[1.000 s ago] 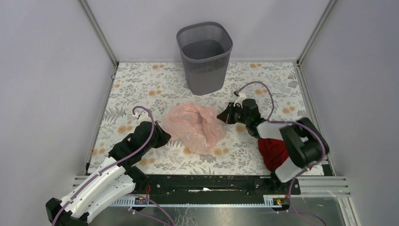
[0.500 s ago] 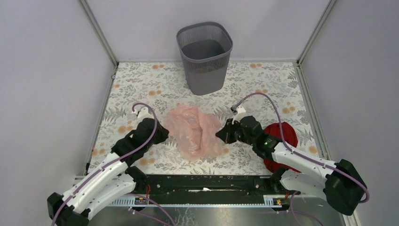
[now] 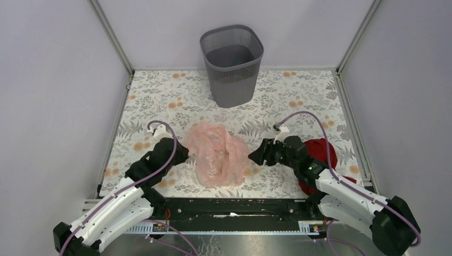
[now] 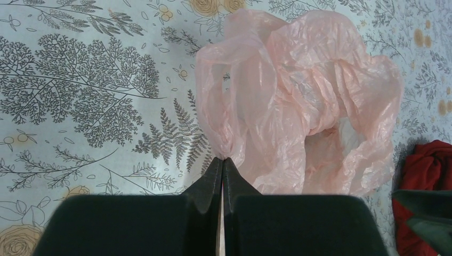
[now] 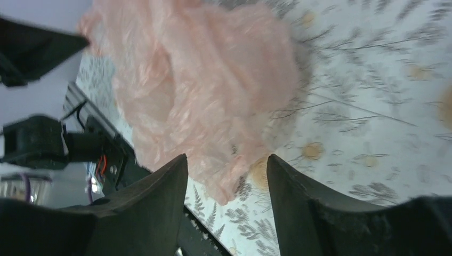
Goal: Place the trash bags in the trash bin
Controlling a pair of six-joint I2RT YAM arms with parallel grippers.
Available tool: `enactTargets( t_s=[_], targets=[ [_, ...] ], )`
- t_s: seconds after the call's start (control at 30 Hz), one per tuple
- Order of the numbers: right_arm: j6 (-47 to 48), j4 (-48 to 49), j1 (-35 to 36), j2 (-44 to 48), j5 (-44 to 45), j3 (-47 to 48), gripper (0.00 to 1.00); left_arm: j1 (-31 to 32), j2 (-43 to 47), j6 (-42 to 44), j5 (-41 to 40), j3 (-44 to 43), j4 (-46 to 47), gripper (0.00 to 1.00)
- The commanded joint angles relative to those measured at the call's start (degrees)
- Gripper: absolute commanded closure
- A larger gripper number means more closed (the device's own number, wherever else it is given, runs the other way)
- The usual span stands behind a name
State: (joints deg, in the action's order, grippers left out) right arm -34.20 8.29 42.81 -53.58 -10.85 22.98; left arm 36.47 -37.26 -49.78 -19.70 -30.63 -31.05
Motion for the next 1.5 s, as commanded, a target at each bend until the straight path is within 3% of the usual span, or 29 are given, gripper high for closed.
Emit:
enactTargets(
  t_s=[0.0, 0.1, 0.27, 0.47, 0.73, 0.83, 0.9, 1.0, 1.1, 1.23, 1.33, 1.47],
  targets=[
    [-3.0, 4.2, -9.5, 3.5, -6.3, -4.5, 0.36, -0.2, 1.8, -0.4, -3.0, 1.3, 2.0, 1.00],
    [-1.6, 4.0, -11.2, 1.8, -7.4, -5.2, 0.40, -0.2, 1.6, -0.3, -2.6, 1.5, 2.0, 1.00],
    [-0.4, 12.6, -11.2, -6.3, -13.4, -7.3, 0.41, -0.2, 1.7, -0.7, -2.2, 1.4, 1.9, 1.00],
    [-3.5, 33.2, -11.2, -16.9, -22.9, -10.5, 0.42, -0.2, 2.9, -1.5, -1.5, 1.9, 2.0, 1.00],
    [-6.6, 52.1, -10.0, -30.6, -22.7, -9.3, 0.43, -0.2, 3.9, -2.5, -0.4, 2.3, 2.0, 1.00],
    [-5.6, 54.1, -9.1, -35.2, -20.2, -7.4, 0.45, -0.2, 3.7, -2.7, 0.2, 2.3, 2.0, 1.00],
    [-6.3, 56.3, -9.1, -38.1, -20.3, -6.4, 0.55, -0.2, 3.7, -2.9, 0.7, 2.4, 2.0, 1.00],
    [-8.9, 58.4, -9.1, -39.1, -20.9, -6.5, 0.80, -0.2, 4.3, -3.1, 0.8, 2.3, 1.3, 1.00],
    [-8.6, 48.1, -9.2, -34.0, -17.8, -6.7, 1.00, -0.2, 4.7, -2.8, 0.2, 2.1, 0.7, 1.00],
    [-2.7, 18.9, -9.5, -21.0, -3.7, -3.7, 1.00, -0.2, 4.1, -2.2, -0.9, 1.5, 0.8, 1.00],
    [2.8, -3.3, -11.1, -14.1, 6.6, 5.9, 1.00, -0.6, -0.1, 1.8, -1.4, -3.0, 3.1, 1.00],
    [13.5, -31.2, -11.8, -11.3, 17.9, 35.1, 1.00, -1.7, -10.9, 13.5, -0.7, -32.3, -1.3, 1.00]
  ],
)
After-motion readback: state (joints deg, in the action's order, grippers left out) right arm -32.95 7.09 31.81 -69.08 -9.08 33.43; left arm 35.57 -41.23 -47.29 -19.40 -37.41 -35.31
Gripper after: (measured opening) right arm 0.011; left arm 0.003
